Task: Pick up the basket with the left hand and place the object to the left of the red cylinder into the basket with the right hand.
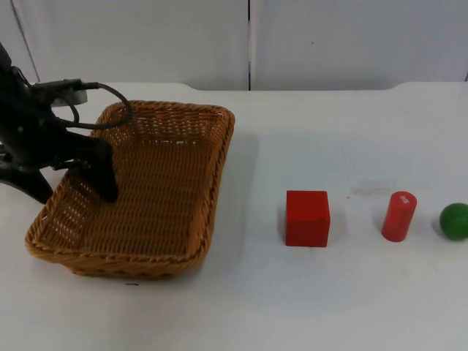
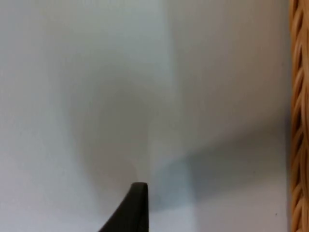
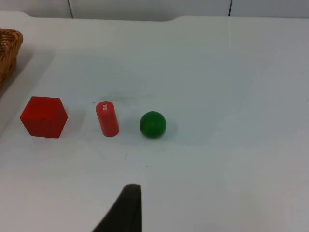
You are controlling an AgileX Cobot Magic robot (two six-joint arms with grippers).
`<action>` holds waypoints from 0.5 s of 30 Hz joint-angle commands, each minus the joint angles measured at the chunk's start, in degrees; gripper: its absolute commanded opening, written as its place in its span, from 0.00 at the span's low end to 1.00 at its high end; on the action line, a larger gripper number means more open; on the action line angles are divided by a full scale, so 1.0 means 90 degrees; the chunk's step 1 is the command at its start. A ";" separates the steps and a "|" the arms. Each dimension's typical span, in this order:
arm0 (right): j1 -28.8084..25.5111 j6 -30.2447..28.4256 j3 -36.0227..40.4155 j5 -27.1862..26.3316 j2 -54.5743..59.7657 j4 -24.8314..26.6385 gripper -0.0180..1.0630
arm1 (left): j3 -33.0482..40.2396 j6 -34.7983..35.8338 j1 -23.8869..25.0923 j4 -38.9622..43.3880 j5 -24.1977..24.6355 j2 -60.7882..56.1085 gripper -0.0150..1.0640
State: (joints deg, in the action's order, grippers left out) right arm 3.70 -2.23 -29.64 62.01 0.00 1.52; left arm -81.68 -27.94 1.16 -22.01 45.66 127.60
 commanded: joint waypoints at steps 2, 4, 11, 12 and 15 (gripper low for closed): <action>0.0012 0.0010 0.0013 -0.0026 0.0000 0.0003 0.99 | -0.0039 -0.0022 -0.0019 0.0010 0.0040 -0.0003 0.95; 0.0012 0.0010 0.0013 -0.0026 0.0000 0.0003 0.99 | -0.0039 -0.0022 -0.0019 0.0010 0.0040 -0.0003 0.89; 0.0012 0.0010 0.0013 -0.0026 0.0000 -0.0009 0.99 | -0.0039 -0.0022 -0.0019 -0.0016 0.0163 -0.0003 0.70; 0.0012 0.0010 0.0013 -0.0026 0.0000 -0.0009 0.99 | -0.0039 -0.0022 -0.0019 -0.0082 0.0190 -0.0003 0.65; 0.0012 0.0010 0.0013 -0.0026 0.0000 -0.0022 0.99 | -0.0039 -0.0022 -0.0019 -0.0153 0.0225 -0.0003 0.48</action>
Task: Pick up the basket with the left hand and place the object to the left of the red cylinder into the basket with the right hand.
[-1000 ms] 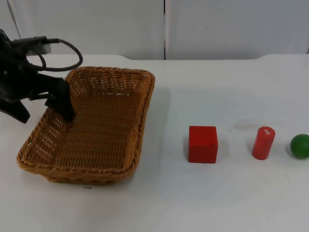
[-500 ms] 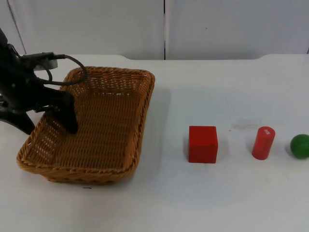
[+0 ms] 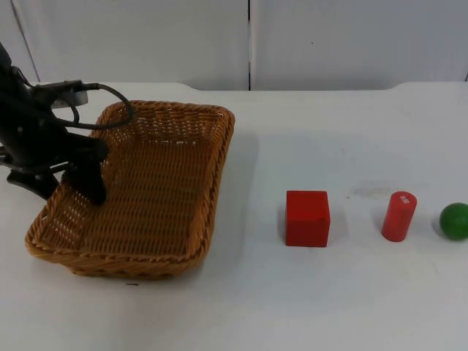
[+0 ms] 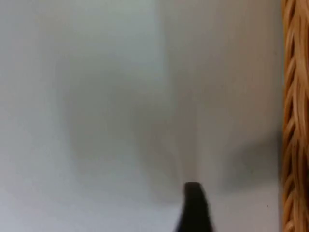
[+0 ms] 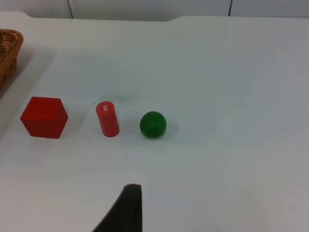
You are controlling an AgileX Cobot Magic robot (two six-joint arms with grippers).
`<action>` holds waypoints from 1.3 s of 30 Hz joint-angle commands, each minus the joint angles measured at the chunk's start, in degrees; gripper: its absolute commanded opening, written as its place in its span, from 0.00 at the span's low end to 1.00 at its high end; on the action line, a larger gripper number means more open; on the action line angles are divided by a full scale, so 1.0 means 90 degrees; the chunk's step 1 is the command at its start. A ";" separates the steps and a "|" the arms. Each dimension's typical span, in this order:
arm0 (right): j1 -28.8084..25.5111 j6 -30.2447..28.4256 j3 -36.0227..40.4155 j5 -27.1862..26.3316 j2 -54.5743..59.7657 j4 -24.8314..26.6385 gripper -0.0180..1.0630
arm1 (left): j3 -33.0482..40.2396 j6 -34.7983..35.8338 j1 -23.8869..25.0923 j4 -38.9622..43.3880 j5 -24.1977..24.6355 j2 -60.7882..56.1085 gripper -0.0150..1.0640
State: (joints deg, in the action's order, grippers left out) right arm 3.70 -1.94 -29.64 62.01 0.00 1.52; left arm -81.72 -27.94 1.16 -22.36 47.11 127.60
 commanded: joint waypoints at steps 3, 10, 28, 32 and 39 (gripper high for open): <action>0.0012 -0.0022 0.0013 -0.0026 0.0000 -0.0035 0.99 | -0.0035 -0.0022 -0.0019 -0.0170 0.0137 -0.0003 0.34; 0.0012 -0.0022 0.0013 -0.0026 0.0000 -0.0091 0.99 | -0.0035 -0.0031 -0.0019 -0.0424 0.0355 -0.0003 0.01; 0.0012 -0.0022 0.0013 -0.0026 0.0000 -0.0135 0.99 | -0.0023 0.0328 -0.0019 -0.0970 0.1257 -0.0232 0.01; 0.0012 -0.0022 0.0013 -0.0026 0.0000 -0.0135 0.99 | -0.0023 0.0559 -0.0019 -0.0970 0.1243 -0.0580 0.01; 0.0012 -0.0022 0.0013 -0.0026 0.0000 -0.0135 0.99 | -0.0023 0.0878 -0.0019 -0.0869 0.1456 -0.1306 0.01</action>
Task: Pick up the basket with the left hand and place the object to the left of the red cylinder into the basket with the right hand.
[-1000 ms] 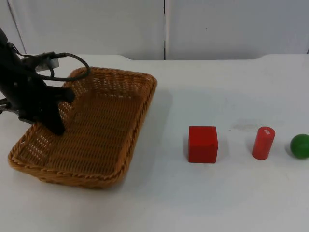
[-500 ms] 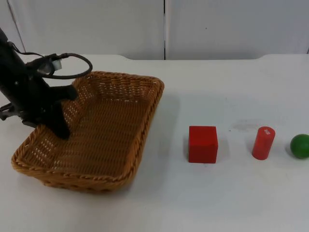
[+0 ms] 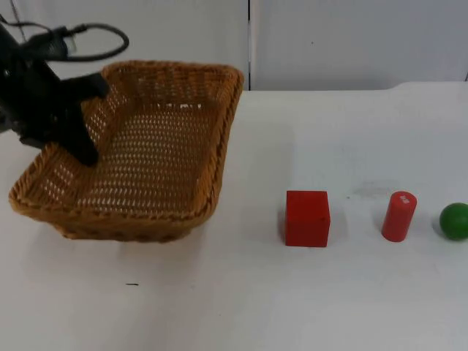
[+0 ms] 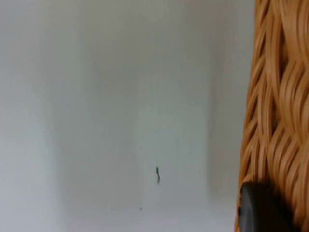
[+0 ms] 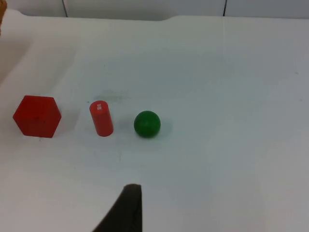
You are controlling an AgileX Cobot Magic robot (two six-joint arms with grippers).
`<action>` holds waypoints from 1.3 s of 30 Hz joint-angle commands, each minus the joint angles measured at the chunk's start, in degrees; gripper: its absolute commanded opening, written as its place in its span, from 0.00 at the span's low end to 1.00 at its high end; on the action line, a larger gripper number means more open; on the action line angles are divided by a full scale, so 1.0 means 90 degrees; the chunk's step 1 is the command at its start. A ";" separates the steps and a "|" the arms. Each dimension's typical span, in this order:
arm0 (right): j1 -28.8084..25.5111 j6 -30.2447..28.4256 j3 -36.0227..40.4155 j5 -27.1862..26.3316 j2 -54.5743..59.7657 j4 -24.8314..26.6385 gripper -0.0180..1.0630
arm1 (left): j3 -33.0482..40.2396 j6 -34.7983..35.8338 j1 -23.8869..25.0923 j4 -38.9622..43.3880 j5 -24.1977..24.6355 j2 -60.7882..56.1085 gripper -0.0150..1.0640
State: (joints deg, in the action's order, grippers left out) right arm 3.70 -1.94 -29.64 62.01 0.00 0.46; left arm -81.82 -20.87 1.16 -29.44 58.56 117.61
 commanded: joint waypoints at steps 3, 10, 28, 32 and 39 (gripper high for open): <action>0.0012 -0.0022 0.0013 -0.0026 0.0000 -0.0017 0.99 | -0.0013 0.0173 -0.0019 0.0008 0.0289 -0.0408 0.01; 0.0012 -0.0022 0.0013 -0.0026 0.0000 -0.0017 0.99 | 0.0040 0.0416 -0.0019 0.0157 0.0646 -0.1026 0.01; 0.0012 -0.0022 0.0013 -0.0026 0.0000 -0.0017 0.99 | 0.0815 0.0960 -0.0019 0.0250 0.1268 -0.2854 0.01; 0.0012 -0.0022 0.0013 -0.0026 0.0000 0.0034 0.99 | 0.0815 0.1139 -0.0019 0.0396 0.1268 -0.3204 0.01; 0.0012 -0.0022 0.0013 -0.0026 0.0000 0.0034 0.99 | 0.0815 0.1204 -0.0019 0.0566 0.1268 -0.3352 0.01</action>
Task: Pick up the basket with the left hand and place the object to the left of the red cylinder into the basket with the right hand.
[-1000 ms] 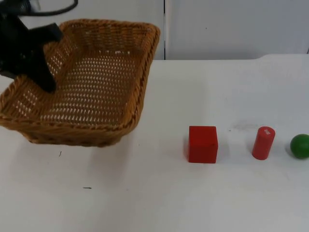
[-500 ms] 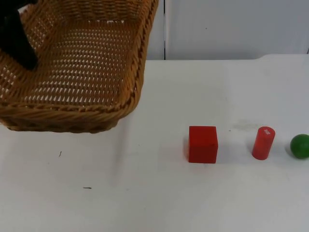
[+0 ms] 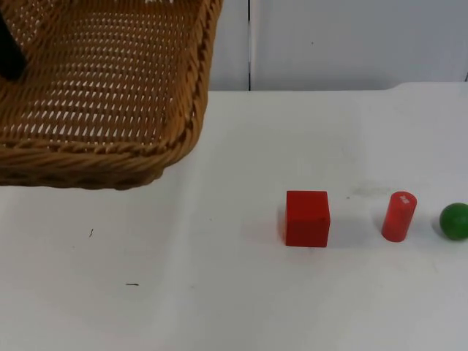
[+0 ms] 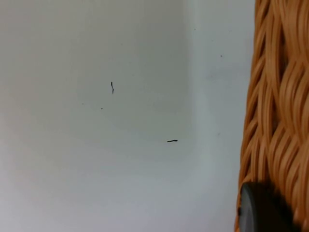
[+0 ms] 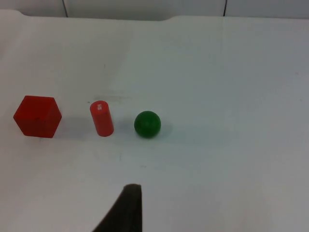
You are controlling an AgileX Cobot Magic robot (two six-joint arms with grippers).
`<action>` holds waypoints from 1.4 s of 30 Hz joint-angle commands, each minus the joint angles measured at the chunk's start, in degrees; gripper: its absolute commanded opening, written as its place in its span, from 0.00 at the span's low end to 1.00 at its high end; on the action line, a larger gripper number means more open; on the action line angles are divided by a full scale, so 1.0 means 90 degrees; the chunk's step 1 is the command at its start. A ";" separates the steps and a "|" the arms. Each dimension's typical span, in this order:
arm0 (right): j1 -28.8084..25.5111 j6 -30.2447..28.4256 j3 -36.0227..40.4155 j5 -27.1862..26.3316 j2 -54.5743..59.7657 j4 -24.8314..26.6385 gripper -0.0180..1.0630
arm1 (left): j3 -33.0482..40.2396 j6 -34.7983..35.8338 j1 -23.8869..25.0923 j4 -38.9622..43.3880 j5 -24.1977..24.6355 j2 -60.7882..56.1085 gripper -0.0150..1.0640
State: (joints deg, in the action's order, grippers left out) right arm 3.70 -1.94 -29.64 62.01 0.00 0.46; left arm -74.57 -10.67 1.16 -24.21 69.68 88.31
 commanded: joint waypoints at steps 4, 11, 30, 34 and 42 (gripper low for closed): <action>0.0012 -0.0022 0.0002 -0.0041 0.0000 0.0028 0.99 | 0.0010 0.0083 -0.0019 -0.0017 0.0032 -0.0098 0.01; 0.0012 -0.0022 -0.0064 -0.0159 0.0419 0.0028 0.99 | 0.0010 0.0083 -0.0019 -0.0017 0.0032 -0.0098 0.01; 0.0012 -0.0022 -0.0449 -0.3250 0.3497 0.0326 0.99 | 0.0010 0.0081 -0.0019 -0.0147 0.0032 -0.0098 0.01; 0.0012 -0.0022 -0.0655 -0.3408 0.4104 0.0342 0.99 | 0.0010 0.0081 -0.0019 -0.0147 0.0032 -0.0098 0.01; 0.0012 -0.0022 -0.1539 -0.3408 0.5409 0.0464 0.99 | 0.0010 0.0081 -0.0019 -0.0147 0.0032 -0.0098 0.01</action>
State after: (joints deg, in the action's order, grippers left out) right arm 3.70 -2.04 -41.70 32.30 46.70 4.47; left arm -74.57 -10.23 1.16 -23.56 69.93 88.18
